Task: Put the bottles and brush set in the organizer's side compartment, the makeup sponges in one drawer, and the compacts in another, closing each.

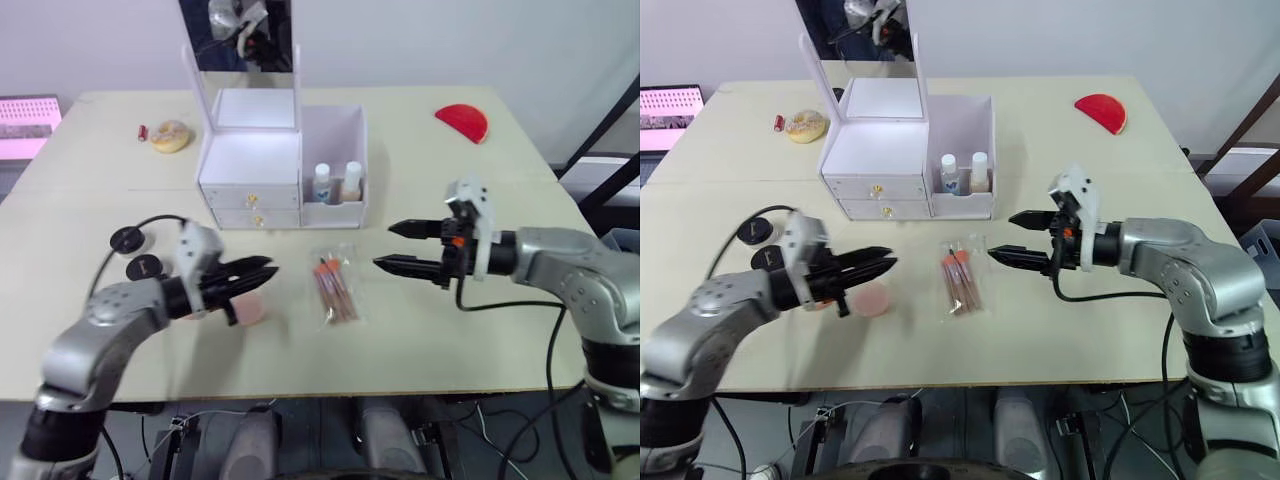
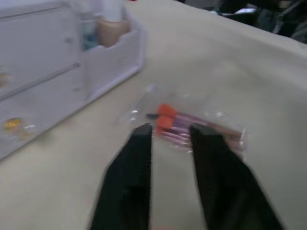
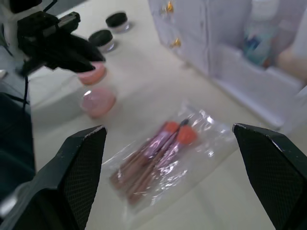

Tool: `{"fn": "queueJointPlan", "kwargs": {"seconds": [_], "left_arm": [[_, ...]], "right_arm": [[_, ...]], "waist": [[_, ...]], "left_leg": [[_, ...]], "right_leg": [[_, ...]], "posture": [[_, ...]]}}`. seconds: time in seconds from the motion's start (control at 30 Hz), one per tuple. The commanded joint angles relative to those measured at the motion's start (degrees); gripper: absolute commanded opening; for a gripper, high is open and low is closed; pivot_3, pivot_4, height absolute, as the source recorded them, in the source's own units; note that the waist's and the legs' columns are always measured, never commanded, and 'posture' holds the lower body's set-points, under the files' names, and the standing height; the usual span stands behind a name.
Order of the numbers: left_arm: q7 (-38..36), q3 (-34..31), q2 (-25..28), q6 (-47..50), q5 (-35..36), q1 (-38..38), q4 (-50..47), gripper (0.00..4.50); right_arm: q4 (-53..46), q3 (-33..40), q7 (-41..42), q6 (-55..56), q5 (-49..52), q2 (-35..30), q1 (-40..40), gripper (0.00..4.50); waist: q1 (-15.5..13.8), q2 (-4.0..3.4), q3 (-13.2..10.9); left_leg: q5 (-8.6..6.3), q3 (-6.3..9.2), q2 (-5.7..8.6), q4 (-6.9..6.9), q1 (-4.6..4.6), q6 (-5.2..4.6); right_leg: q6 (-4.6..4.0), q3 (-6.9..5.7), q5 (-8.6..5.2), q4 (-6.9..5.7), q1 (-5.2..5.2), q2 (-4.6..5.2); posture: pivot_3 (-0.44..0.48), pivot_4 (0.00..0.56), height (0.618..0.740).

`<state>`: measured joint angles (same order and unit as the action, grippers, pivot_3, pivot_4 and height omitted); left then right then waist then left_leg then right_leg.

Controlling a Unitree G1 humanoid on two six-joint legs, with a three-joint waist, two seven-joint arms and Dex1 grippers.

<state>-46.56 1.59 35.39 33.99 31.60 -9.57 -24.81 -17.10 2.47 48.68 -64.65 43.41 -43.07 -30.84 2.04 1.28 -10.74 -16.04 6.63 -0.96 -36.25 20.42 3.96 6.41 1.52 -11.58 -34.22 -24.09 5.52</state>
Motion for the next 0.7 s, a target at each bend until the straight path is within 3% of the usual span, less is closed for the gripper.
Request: {"fn": "queueJointPlan", "kwargs": {"seconds": [0.03, 0.3, 0.53, 0.7], "left_arm": [[-0.3, 5.1, -1.7, -2.9, -4.3, -2.9, 2.4, 0.03], [-1.6, 12.8, -5.2, -8.3, -12.5, -8.3, 11.9, 0.03], [-2.6, 14.2, -6.1, -10.0, -15.8, -9.6, 14.6, 0.03], [-2.7, 15.2, -6.8, -10.9, -18.1, -10.0, 15.8, 0.03]], "right_arm": [[3.4, -2.3, -1.9, -9.6, 2.5, 1.2, -4.8, 4.5], [19.4, -8.4, -6.0, -20.3, -1.3, 7.5, -14.4, 4.5], [30.2, -12.5, -5.9, -16.1, -6.9, 10.8, -17.7, 4.5], [31.3, -13.6, -4.9, -18.0, -6.3, 15.1, -18.0, 4.5]], "waist": [[-0.1, 0.01, 0.0], [0.0, -0.02, 0.0], [0.1, -0.03, 0.0], [0.5, -0.04, 0.0]], "left_leg": [[0.0, 0.0, 0.0, 0.0, -0.01, -0.01], [0.01, 0.04, 0.0, 0.05, 0.0, -0.02], [0.01, 0.04, 0.0, 0.08, 0.05, -0.02], [0.01, 0.05, 0.0, 0.06, -0.05, -0.02]], "right_leg": [[-0.03, 0.0, 0.02, 0.0, 0.0, -0.01], [-0.02, -0.01, 0.03, 0.0, -0.02, -0.04], [0.09, -0.01, 0.01, 0.02, -0.06, -0.03], [0.08, -0.01, 0.01, -0.09, -0.03, -0.04]], "posture": [[0.0, 0.15, 0.739], [0.0, 0.15, 0.739], [0.0, 0.15, 0.739], [0.0, 0.15, 0.739]]}}
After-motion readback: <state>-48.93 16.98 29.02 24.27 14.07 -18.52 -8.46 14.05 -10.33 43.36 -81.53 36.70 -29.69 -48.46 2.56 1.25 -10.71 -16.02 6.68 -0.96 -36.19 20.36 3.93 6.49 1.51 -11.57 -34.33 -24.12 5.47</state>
